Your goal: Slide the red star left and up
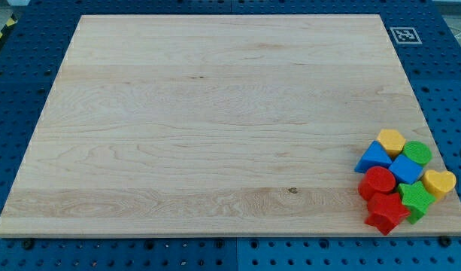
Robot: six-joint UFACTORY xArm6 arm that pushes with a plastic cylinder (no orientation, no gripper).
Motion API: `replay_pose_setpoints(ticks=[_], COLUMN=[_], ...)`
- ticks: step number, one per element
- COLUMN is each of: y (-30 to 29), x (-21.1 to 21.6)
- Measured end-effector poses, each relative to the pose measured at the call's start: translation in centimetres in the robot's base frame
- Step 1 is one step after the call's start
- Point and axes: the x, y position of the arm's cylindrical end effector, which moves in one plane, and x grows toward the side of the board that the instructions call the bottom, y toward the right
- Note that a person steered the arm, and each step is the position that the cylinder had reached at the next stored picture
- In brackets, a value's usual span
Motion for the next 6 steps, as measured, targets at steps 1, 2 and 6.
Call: replay_pose_setpoints(ticks=[1,2,6], y=[0.1,-0.3,-8.3], x=[5.4,8.3,8.4])
